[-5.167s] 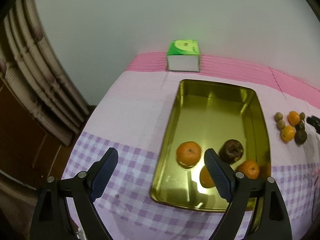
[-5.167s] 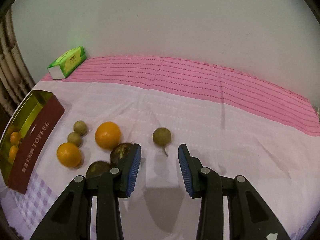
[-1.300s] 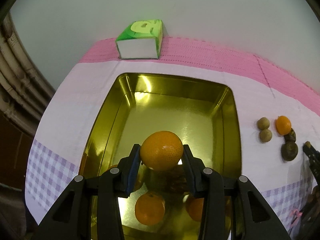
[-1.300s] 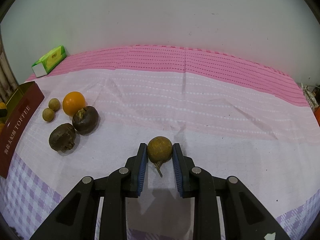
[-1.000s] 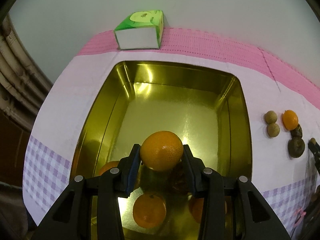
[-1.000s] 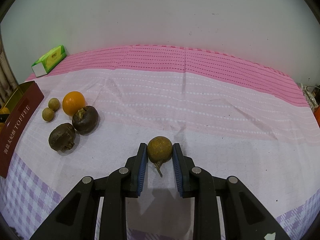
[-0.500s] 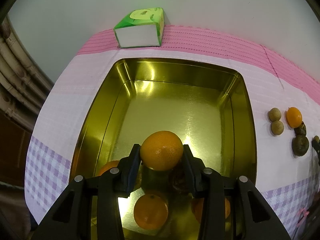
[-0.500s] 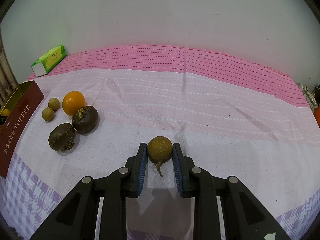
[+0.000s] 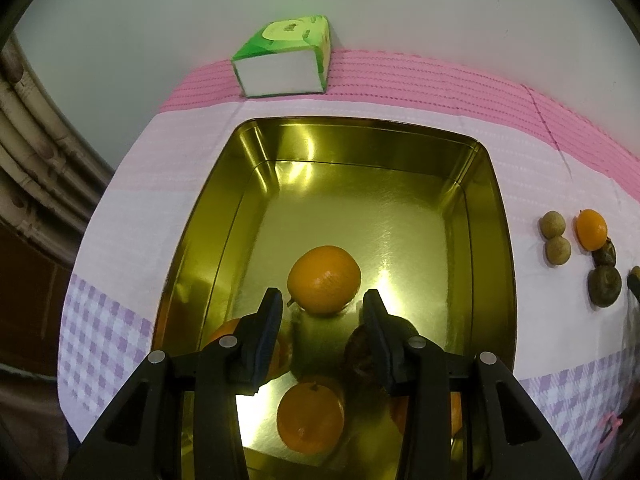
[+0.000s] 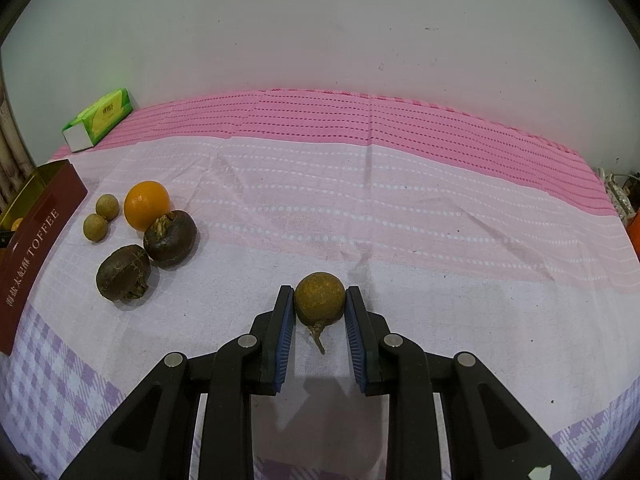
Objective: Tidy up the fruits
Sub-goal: 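Carry the mandarin over the tin and open the left gripper, then withdraw the left gripper from the tin while the right gripper carries the green fruit toward it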
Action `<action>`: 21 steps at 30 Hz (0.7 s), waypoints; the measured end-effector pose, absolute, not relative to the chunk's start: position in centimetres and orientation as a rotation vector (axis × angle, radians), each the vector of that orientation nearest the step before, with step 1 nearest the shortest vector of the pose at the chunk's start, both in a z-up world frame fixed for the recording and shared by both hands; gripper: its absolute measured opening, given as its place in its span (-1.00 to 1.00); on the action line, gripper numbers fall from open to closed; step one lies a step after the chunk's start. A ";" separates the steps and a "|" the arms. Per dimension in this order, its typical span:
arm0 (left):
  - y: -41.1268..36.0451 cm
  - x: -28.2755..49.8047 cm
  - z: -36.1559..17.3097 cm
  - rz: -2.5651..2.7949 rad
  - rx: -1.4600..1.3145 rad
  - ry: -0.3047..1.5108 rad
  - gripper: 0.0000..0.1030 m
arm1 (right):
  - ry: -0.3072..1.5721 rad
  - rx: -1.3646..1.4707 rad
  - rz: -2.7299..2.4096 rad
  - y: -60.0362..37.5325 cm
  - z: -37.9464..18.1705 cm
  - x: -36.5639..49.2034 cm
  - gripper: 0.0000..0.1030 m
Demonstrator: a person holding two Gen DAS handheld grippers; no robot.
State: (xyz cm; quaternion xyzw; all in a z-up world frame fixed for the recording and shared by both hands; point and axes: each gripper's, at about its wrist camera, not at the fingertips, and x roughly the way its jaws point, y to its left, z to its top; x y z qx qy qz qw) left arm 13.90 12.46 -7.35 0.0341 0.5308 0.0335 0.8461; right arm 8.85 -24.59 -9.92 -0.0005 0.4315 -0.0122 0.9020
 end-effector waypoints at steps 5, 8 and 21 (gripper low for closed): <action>12.6 13.2 -6.3 0.073 0.089 1.099 0.08 | 0.893 -0.006 -0.026 -24.6 -9.9 8.9 -0.54; 12.6 12.7 -5.5 0.071 0.101 1.081 0.13 | 0.892 -0.009 -0.027 -24.5 -9.9 8.9 -0.54; 14.8 9.2 -3.5 0.111 0.100 1.033 0.24 | 0.890 -0.035 -0.032 -24.3 -9.9 9.0 -0.54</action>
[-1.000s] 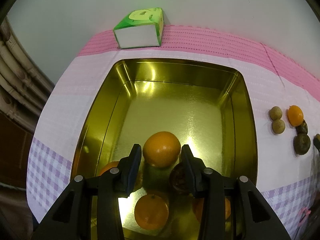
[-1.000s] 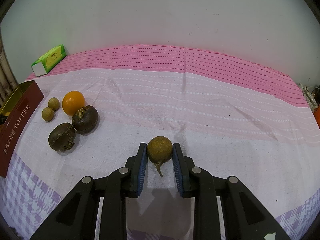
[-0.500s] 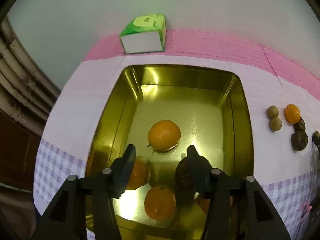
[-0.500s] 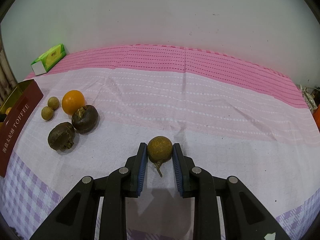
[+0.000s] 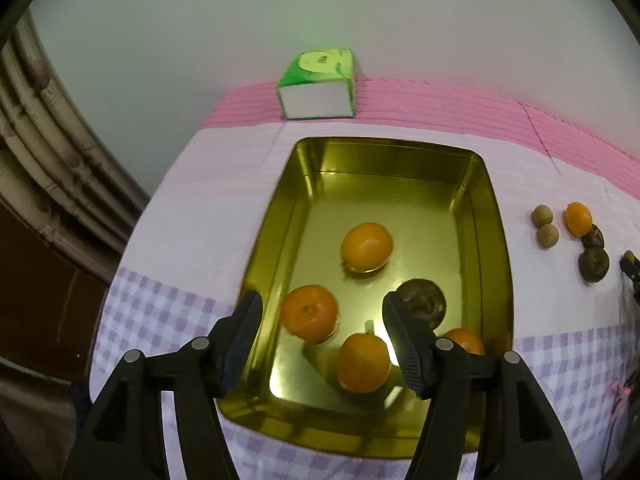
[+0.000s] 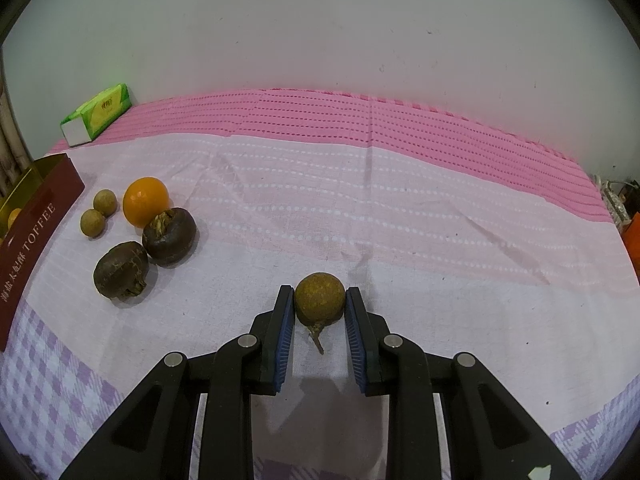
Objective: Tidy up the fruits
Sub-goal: 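Withdraw the left gripper from the tin while the right gripper carries the green fruit toward it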
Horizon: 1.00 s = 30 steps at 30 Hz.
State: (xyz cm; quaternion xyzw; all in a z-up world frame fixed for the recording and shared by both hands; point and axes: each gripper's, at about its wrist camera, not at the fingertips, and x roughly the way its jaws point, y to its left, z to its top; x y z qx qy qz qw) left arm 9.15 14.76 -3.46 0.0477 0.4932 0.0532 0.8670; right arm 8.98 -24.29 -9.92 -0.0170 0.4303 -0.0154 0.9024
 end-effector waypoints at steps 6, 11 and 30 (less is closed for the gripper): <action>16.0 7.6 -3.0 0.146 0.107 1.010 0.25 | 0.889 -0.038 -0.033 -24.3 -9.9 8.9 -0.54; 16.5 6.3 -3.2 0.162 0.119 1.010 0.25 | 0.888 -0.046 -0.037 -24.2 -9.9 8.9 -0.54; 18.5 5.5 -2.3 0.177 0.048 0.953 0.42 | 0.850 -0.083 0.045 -19.0 -5.9 7.5 -0.54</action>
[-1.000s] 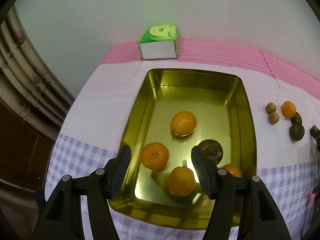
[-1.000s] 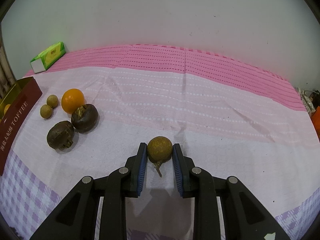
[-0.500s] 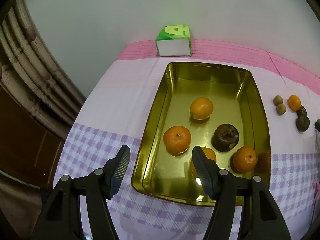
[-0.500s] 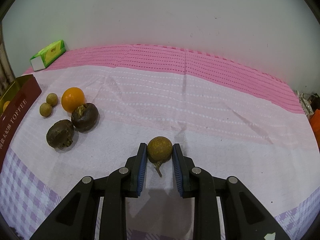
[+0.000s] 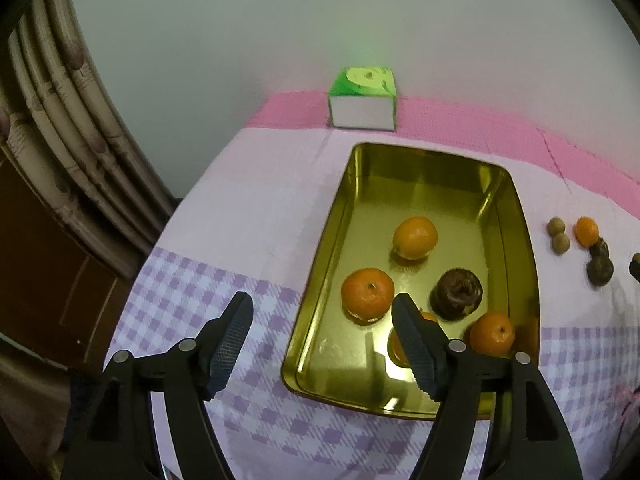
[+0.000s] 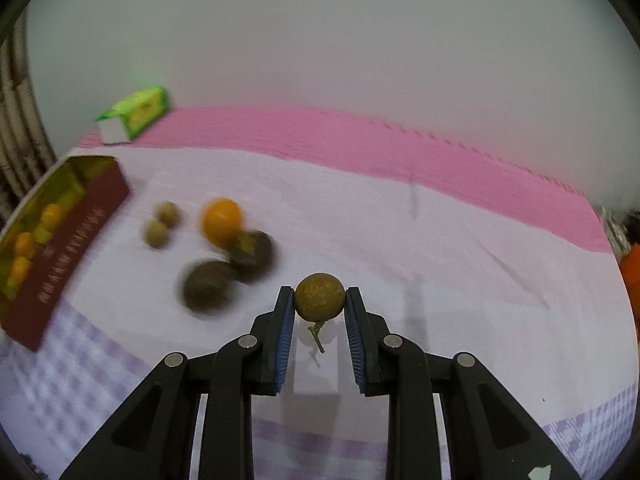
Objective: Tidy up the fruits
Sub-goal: 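Withdraw the left gripper from the tin while the right gripper carries the green fruit toward it, then lower the green fruit into the tin and open the right gripper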
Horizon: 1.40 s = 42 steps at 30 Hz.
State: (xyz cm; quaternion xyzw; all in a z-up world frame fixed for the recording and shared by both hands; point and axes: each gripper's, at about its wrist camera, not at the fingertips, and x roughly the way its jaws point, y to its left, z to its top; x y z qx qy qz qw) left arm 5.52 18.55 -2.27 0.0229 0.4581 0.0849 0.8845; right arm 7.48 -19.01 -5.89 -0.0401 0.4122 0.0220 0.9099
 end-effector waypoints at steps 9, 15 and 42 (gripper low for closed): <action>20.8 5.0 -0.9 0.237 -0.023 0.921 0.49 | 0.795 -0.108 0.317 -8.9 -2.0 6.1 -0.54; 23.0 4.7 -0.3 0.305 -0.080 0.907 0.51 | 0.785 -0.129 0.480 -2.0 -1.0 6.0 -0.54; 26.5 4.4 -1.0 0.383 -0.197 0.946 0.61 | 0.917 -0.218 0.591 5.8 -6.2 6.2 -0.54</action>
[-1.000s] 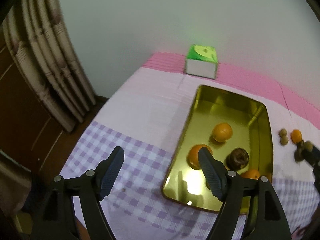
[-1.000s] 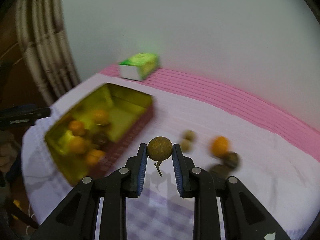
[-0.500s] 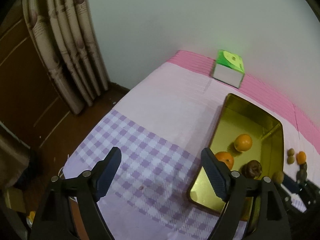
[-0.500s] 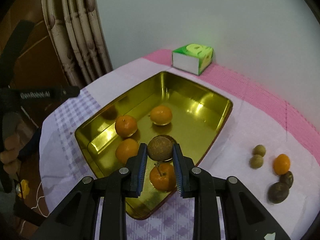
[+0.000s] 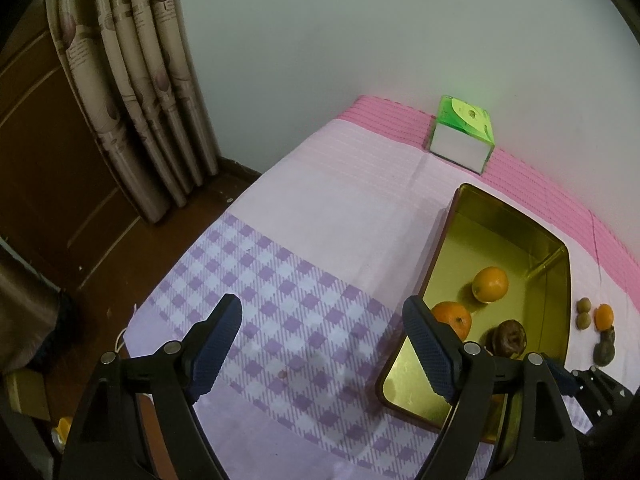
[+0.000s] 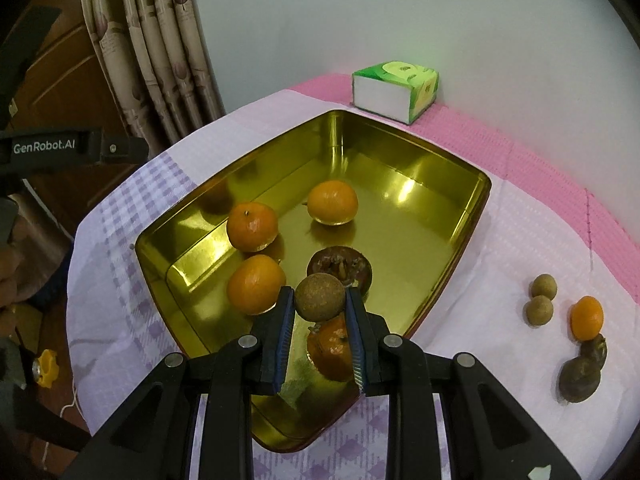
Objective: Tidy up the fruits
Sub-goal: 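Lower the green fruit into the tin and open the right gripper, then grasp a dark passion fruit from the pile with the right gripper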
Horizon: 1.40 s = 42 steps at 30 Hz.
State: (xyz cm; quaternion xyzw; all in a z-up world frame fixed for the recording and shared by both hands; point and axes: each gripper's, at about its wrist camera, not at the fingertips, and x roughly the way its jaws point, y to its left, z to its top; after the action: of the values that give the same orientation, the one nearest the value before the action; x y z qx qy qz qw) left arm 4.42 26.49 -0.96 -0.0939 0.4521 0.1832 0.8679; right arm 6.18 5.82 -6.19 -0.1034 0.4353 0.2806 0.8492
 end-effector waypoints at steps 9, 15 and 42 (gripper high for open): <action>25.8 4.5 -1.1 0.367 -0.188 0.952 0.61 | 0.917 -0.223 0.586 5.8 -6.4 6.2 -0.52; 25.6 4.6 -1.1 0.358 -0.179 0.957 0.61 | 0.908 -0.221 0.583 5.8 -6.2 6.1 -0.52; 23.9 4.6 -0.8 0.310 -0.112 0.945 0.61 | 0.865 -0.063 0.209 -10.4 -4.4 6.2 -0.34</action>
State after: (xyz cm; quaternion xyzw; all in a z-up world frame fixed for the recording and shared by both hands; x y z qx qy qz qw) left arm 4.64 23.89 -0.79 -0.0536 0.4530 0.1484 0.8774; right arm 6.19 -10.35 -4.35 -0.0305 0.4181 0.1012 0.9022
